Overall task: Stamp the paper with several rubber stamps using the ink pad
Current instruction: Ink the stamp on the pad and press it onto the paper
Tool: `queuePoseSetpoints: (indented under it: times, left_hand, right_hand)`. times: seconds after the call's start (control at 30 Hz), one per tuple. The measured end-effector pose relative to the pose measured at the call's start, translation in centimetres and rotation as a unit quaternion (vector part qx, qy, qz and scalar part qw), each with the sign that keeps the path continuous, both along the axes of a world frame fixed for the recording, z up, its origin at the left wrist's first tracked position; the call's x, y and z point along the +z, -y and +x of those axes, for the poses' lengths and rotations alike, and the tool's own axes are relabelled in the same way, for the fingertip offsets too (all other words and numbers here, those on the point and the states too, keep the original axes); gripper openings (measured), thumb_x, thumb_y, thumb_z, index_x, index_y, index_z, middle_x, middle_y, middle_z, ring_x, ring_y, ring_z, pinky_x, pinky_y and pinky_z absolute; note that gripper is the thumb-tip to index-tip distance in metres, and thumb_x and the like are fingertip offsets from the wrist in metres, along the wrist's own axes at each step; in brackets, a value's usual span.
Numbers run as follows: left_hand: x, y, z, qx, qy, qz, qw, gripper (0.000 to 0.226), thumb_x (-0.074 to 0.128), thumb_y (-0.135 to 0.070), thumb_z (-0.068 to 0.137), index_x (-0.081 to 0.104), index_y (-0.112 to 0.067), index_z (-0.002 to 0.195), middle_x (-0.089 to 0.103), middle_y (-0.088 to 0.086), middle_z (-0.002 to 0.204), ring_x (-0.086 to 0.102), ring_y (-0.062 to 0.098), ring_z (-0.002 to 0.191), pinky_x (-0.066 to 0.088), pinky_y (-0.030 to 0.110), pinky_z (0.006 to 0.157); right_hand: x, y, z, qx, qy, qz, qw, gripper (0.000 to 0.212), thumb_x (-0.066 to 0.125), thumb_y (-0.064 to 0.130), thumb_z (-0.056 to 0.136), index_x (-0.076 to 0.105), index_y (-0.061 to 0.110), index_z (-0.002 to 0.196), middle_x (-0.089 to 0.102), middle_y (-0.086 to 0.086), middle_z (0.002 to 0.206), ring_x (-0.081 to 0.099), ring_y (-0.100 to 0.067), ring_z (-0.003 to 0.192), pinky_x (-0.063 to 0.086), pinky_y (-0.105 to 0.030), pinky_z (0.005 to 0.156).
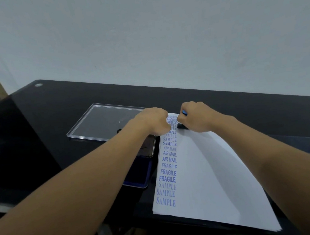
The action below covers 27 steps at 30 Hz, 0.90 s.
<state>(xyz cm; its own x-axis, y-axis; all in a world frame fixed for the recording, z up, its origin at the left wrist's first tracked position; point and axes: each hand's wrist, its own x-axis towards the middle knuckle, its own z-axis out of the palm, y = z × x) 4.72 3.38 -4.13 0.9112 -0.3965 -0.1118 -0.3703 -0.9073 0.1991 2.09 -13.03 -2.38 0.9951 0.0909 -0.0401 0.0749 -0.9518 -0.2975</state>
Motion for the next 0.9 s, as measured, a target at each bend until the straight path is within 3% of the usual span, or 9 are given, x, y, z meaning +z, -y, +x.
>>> queuePoseSetpoints:
  times: [0.27,0.43,0.57,0.7,0.83,0.9]
  left_hand:
    - [-0.3,0.0,0.3,-0.001,-0.001,0.004,1.0,0.042,0.055,-0.034,0.09,0.06,-0.013,0.126,0.063,0.005,0.122,0.058,0.027,0.11,0.053,0.045,0.094]
    - [0.0,-0.1,0.3,-0.009,-0.021,0.005,1.0,0.025,0.056,-0.032,0.088,0.056,-0.014,0.106,0.063,0.007,0.126,0.059,0.027,0.113,0.052,0.044,0.096]
    - [0.5,-0.2,0.2,-0.014,-0.052,0.002,0.999,0.036,0.055,-0.03,0.087,0.063,-0.012,0.118,0.066,0.003,0.114,0.061,0.022,0.102,0.054,0.041,0.09]
    - [0.5,-0.2,0.2,-0.015,-0.052,0.014,0.998,0.046,0.056,-0.031,0.089,0.058,-0.011,0.13,0.06,0.005,0.129,0.057,0.026,0.115,0.05,0.043,0.098]
    - [0.1,-0.2,0.4,-0.023,-0.043,0.016,0.999,0.037,0.056,-0.034,0.089,0.062,-0.015,0.12,0.058,0.007,0.131,0.056,0.027,0.113,0.049,0.041,0.096]
    - [0.0,-0.2,0.4,-0.023,-0.039,0.02,0.999,0.043,0.055,-0.035,0.09,0.059,-0.015,0.128,0.052,0.009,0.139,0.052,0.028,0.124,0.047,0.043,0.102]
  right_hand:
    - [-1.3,-0.4,-0.7,-0.019,0.033,0.037,0.999,0.017,0.045,0.022,0.098,0.042,0.011,0.085,0.052,-0.007,0.074,0.043,-0.022,0.06,0.031,-0.032,0.05]
    - [-1.4,-0.6,-1.1,-0.017,0.038,0.047,0.998,0.017,0.045,0.022,0.098,0.041,0.01,0.086,0.051,-0.008,0.072,0.041,-0.023,0.059,0.03,-0.033,0.05]
    - [-1.5,-0.6,-1.2,-0.02,0.036,0.057,0.998,0.018,0.045,0.021,0.098,0.039,0.012,0.085,0.05,-0.007,0.071,0.041,-0.022,0.059,0.03,-0.032,0.05]
    - [-1.4,-0.7,-1.3,-0.019,0.037,0.06,0.997,0.018,0.046,0.022,0.099,0.039,0.012,0.086,0.051,-0.006,0.071,0.04,-0.018,0.057,0.03,-0.029,0.049]
    - [-1.6,-0.6,-1.2,-0.027,0.043,0.066,0.997,0.014,0.046,0.021,0.097,0.041,0.01,0.088,0.054,-0.011,0.076,0.04,-0.022,0.06,0.031,-0.033,0.051]
    - [-1.5,-0.6,-1.2,-0.029,0.041,0.067,0.996,0.014,0.045,0.02,0.097,0.041,0.01,0.088,0.053,-0.01,0.075,0.039,-0.022,0.059,0.031,-0.033,0.051]
